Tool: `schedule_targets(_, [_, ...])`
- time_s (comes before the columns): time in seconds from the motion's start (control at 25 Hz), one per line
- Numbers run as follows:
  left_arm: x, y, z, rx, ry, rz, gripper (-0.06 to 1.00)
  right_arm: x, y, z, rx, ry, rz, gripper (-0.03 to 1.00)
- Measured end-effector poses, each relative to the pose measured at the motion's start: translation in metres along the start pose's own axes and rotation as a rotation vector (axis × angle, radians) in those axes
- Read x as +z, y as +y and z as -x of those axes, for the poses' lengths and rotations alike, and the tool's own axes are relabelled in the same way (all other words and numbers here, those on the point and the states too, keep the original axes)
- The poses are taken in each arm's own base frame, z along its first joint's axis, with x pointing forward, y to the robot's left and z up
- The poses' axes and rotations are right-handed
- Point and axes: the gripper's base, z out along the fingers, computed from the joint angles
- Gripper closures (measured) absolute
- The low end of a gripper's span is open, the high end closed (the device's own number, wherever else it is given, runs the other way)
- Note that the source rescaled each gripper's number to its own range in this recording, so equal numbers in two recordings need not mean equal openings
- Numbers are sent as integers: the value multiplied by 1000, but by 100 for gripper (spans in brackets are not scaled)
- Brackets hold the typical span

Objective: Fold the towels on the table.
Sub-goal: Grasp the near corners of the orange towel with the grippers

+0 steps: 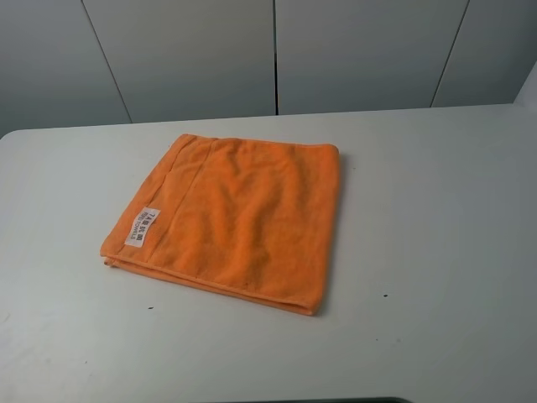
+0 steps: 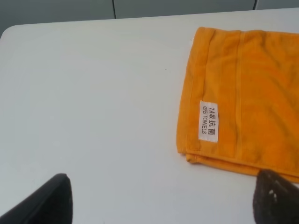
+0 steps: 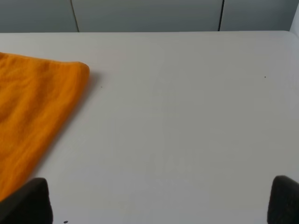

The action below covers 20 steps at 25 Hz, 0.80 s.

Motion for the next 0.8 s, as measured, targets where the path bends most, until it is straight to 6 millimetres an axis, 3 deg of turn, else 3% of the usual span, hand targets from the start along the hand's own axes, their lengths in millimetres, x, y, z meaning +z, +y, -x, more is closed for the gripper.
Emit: schedule_targets(0.8, [0,0,0,2,0,0,-6,0,0,0,0,0,0,-3])
